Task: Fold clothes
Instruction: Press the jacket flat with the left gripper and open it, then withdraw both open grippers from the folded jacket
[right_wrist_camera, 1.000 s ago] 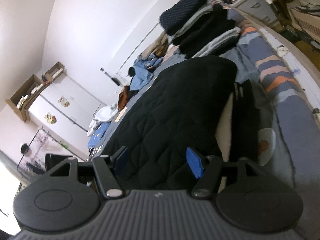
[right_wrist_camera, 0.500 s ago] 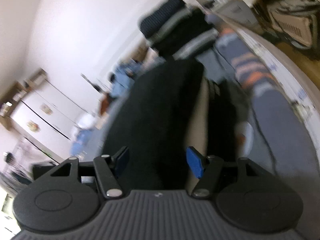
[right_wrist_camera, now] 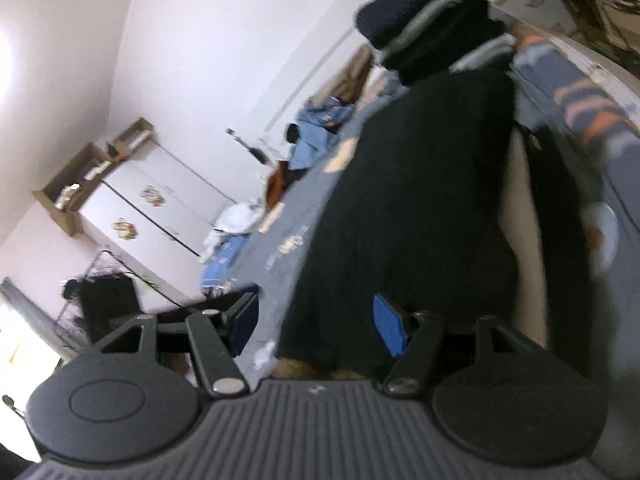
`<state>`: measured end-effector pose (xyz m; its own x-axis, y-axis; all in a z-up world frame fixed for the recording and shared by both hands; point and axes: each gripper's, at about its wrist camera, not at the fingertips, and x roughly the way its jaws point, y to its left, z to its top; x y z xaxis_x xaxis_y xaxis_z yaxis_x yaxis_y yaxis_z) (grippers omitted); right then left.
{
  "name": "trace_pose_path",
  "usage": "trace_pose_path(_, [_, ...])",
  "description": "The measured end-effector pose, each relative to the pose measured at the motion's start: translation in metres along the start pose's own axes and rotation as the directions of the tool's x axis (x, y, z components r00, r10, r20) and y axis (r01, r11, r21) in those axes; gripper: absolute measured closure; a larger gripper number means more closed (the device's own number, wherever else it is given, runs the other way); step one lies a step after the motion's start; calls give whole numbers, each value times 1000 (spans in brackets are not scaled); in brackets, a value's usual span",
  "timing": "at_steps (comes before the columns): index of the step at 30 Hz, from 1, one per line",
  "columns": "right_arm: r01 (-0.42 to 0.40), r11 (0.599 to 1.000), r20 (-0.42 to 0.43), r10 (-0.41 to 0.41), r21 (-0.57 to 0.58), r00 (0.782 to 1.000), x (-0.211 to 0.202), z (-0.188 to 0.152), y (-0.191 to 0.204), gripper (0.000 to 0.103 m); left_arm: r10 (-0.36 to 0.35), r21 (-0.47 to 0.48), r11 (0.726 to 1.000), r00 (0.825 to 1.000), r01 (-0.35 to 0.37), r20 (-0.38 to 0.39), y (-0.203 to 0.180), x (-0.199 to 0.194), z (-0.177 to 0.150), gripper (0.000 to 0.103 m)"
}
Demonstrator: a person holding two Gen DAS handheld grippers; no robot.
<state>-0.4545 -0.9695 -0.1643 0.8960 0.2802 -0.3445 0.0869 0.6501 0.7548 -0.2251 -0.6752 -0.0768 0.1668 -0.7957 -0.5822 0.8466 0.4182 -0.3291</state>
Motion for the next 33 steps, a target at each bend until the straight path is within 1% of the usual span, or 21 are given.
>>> trace_pose_path(2, [59,998,-21,-59,14,998,0,-7,-9,40,2,3,1000,1000,-2,-6,-3,5,0,17])
trace_pose_path(6, [36,998,-10,-35,42,999,-4,-13,-20,41,-9,24,1000,1000,10,-18,-12,4,-7,17])
trace_pose_path(13, [85,996,-25,-85,-17,996,0,-11,-9,41,-6,9,1000,1000,6,-16,-12,7,-6,17])
trace_pose_path(16, [137,988,-33,-139,-71,990,2,-11,5,41,-12,21,1000,1000,12,-4,-19,4,-4,17])
trace_pose_path(19, [163,981,-26,-167,-103,986,3,-9,18,38,-6,23,1000,1000,6,1,-25,2,-3,14])
trace_pose_path(21, [180,977,-9,-182,-116,983,1,-8,25,37,-1,22,1000,1000,1,3,-28,2,-2,8])
trace_pose_path(24, [213,969,23,-212,-127,977,-4,-4,33,35,16,22,1000,1000,-16,10,-35,0,-1,4])
trace_pose_path(26, [237,962,42,-233,-133,971,-8,-1,39,32,30,28,999,999,-30,21,-42,-4,0,0])
trace_pose_path(29, [265,951,51,-260,-161,964,-13,3,49,26,45,29,998,998,-46,31,-51,-11,-1,0])
trace_pose_path(33, [300,936,66,-292,-185,954,-19,4,65,20,87,46,995,996,-86,-4,-63,-14,-3,0])
